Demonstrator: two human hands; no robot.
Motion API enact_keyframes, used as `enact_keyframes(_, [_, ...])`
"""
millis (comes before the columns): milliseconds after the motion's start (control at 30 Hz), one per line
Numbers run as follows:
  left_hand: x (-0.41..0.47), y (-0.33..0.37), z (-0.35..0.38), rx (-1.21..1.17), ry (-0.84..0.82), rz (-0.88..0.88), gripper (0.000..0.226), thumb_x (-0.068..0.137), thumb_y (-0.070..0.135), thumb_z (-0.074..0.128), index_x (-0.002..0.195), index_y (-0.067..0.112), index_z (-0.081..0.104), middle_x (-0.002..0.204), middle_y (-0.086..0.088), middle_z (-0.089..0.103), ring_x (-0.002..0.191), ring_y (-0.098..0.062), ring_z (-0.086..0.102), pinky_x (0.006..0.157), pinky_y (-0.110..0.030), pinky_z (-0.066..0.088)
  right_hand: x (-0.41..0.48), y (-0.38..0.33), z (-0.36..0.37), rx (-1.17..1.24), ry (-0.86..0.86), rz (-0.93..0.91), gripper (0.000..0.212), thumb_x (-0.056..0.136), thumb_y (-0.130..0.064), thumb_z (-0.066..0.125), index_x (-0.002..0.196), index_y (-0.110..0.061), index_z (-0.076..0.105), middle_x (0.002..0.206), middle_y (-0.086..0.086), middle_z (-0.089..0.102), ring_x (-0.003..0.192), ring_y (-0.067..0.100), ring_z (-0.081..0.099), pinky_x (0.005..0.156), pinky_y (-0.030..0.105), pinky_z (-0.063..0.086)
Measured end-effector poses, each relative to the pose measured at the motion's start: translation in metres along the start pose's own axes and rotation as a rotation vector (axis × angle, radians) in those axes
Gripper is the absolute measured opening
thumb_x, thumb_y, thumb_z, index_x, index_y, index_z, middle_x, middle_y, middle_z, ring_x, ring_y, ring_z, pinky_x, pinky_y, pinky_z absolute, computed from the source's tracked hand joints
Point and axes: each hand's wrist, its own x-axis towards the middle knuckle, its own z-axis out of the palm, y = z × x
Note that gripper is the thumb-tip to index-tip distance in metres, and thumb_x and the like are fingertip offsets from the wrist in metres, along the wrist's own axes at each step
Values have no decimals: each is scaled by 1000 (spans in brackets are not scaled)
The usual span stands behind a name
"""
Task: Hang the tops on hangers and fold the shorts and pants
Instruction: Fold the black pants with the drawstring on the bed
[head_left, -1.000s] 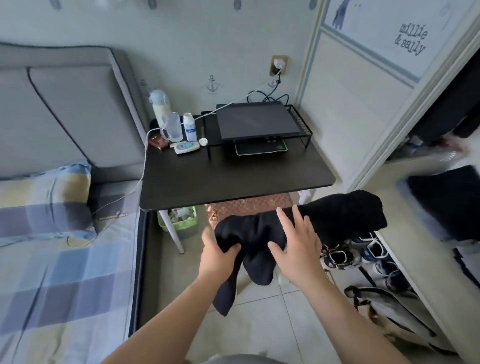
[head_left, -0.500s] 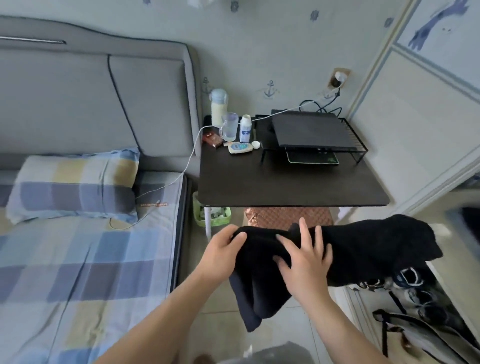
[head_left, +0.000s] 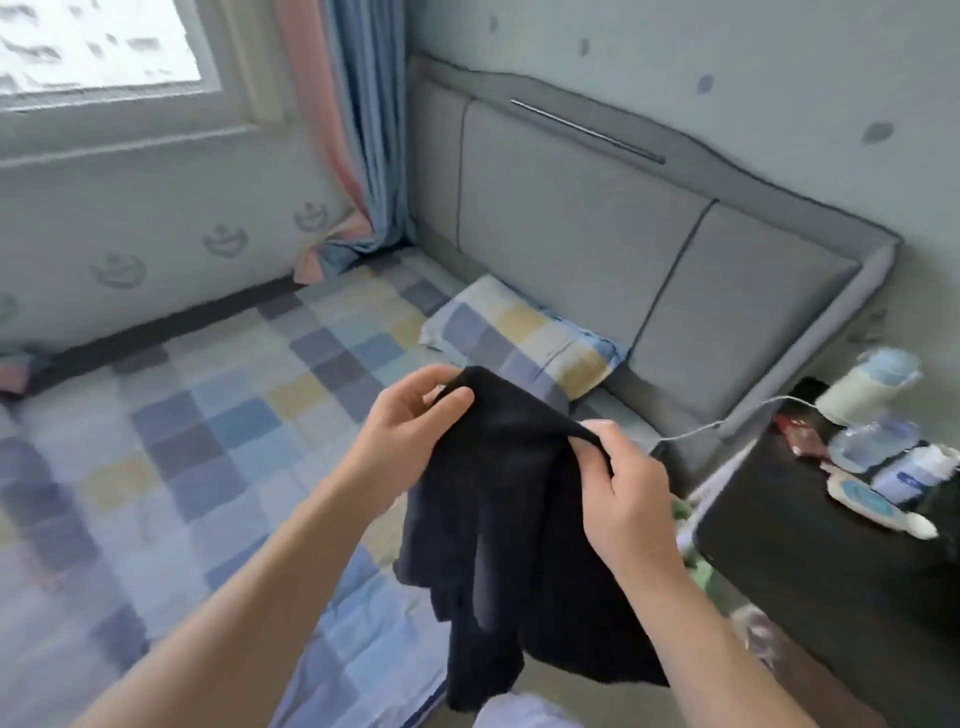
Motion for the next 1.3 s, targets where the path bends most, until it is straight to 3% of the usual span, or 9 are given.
enact_keyframes(200, [-22, 4, -77, 229, 284, -18, 26, 82, 47, 69, 100, 28, 68, 84, -2, 71, 72, -20, 65, 64, -33, 52, 83, -43, 81, 200, -247, -264, 14, 100, -24, 50, 91, -25, 61, 75, -14, 62, 74, 5, 59, 66, 12, 41])
enact_keyframes(333, [-42, -18, -104, 395, 347, -135, 15, 81, 36, 77, 92, 41, 70, 88, 14, 75, 81, -1, 71, 67, -17, 54, 128, -76, 127, 280, -386, -424, 16, 102, -25, 49, 91, -24, 61, 72, -16, 60, 70, 6, 59, 65, 10, 39])
enact_keyframes(433, [-52, -44, -114, 469, 511, -227, 14, 92, 33, 68, 99, 44, 70, 96, 19, 74, 90, 0, 70, 81, -30, 57, 163, -96, 159, 368, -435, -455, 19, 102, -25, 49, 91, -19, 63, 72, -12, 61, 70, 6, 58, 66, 13, 41])
enact_keyframes(600, [-47, -44, -110, 265, 762, -133, 17, 92, 53, 56, 106, 53, 65, 109, 16, 73, 103, -8, 69, 81, -26, 56, 214, -127, 201, 431, -515, -501, 17, 104, -19, 52, 90, -20, 63, 78, -12, 64, 74, 1, 58, 71, 13, 41])
enact_keyframes(700, [-38, -30, -118, 261, 872, -100, 25, 88, 61, 60, 107, 46, 65, 110, 11, 73, 102, -9, 70, 88, -36, 58, 246, -157, 215, 471, -553, -529, 21, 104, -21, 51, 91, -14, 65, 79, -6, 65, 74, 6, 58, 70, 20, 42])
enact_keyframes(867, [-19, -16, -122, 296, 888, -172, 32, 81, 46, 69, 109, 31, 69, 104, 8, 75, 97, -11, 72, 90, -41, 59, 296, -214, 218, 556, -497, -572, 24, 104, -25, 48, 85, -24, 63, 74, -16, 59, 69, -7, 55, 64, 9, 38])
enact_keyframes(1000, [-2, -10, -116, 292, 979, -132, 22, 92, 38, 56, 106, 29, 71, 102, 7, 76, 98, -13, 72, 91, -41, 58, 327, -233, 226, 523, -489, -586, 24, 104, -27, 47, 94, -16, 66, 80, -9, 63, 75, 7, 58, 71, 27, 40])
enact_keyframes(1167, [15, -8, -108, -77, 1088, -97, 18, 103, 28, 54, 114, 21, 67, 103, 6, 77, 97, -14, 74, 75, -23, 58, 327, -200, 240, 365, -705, -497, 17, 101, -18, 55, 116, -25, 57, 90, -2, 66, 80, 17, 62, 69, 29, 45])
enact_keyframes(1300, [32, -1, -107, -377, 1087, -75, 25, 104, 27, 53, 119, 11, 65, 105, -12, 77, 97, -27, 74, 72, -33, 60, 289, -132, 228, 378, -1000, -379, 29, 97, -34, 65, 123, -25, 55, 108, -6, 66, 100, 8, 64, 76, 19, 46])
